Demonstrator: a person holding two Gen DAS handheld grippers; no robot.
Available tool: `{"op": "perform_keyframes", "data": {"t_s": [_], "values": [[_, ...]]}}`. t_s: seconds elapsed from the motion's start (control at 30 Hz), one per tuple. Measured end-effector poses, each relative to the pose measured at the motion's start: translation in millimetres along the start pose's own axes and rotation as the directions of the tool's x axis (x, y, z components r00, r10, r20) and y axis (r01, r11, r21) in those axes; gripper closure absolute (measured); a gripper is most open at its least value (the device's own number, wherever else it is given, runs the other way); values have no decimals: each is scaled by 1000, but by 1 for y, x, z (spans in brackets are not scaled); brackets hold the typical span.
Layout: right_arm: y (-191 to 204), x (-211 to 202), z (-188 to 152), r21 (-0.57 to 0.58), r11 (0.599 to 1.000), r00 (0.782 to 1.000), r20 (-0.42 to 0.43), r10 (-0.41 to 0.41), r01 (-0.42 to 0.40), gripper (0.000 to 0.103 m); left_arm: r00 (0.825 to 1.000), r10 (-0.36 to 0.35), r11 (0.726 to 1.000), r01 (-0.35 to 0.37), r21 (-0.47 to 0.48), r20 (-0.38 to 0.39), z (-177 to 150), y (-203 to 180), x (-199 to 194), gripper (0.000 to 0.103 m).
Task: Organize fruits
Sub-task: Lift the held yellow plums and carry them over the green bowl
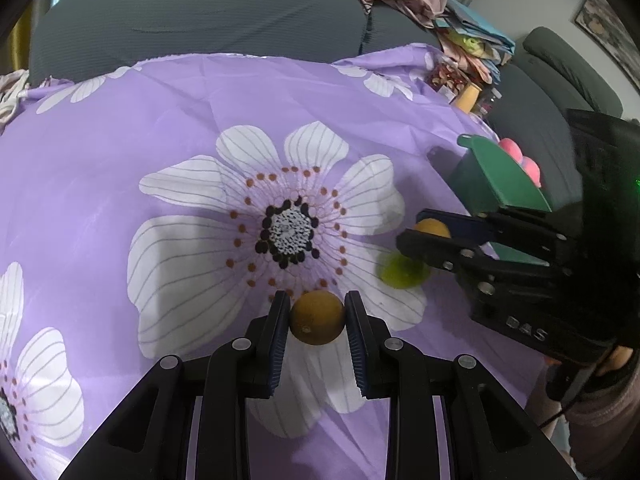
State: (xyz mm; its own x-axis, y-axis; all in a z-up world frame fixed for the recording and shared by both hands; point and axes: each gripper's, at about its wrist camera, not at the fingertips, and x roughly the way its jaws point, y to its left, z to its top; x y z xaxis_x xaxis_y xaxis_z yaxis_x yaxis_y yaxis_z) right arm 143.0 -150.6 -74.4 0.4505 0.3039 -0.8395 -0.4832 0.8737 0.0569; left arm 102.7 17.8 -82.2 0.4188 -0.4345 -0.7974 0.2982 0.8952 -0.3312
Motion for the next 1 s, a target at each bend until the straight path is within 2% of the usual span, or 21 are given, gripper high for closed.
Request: {"op": "perform_keyframes", "data": {"t_s": [0.43,1.0], "values": [[9,-42,-32,19,999,997,70,34,-36,76,1000,19,999,-19,28,-14,-18,-30,-13,74],[-15,-71,-58,78,996,990,137,34,-45,76,1000,27,998,-26,65,-6,-20,-66,-23,75]]}}
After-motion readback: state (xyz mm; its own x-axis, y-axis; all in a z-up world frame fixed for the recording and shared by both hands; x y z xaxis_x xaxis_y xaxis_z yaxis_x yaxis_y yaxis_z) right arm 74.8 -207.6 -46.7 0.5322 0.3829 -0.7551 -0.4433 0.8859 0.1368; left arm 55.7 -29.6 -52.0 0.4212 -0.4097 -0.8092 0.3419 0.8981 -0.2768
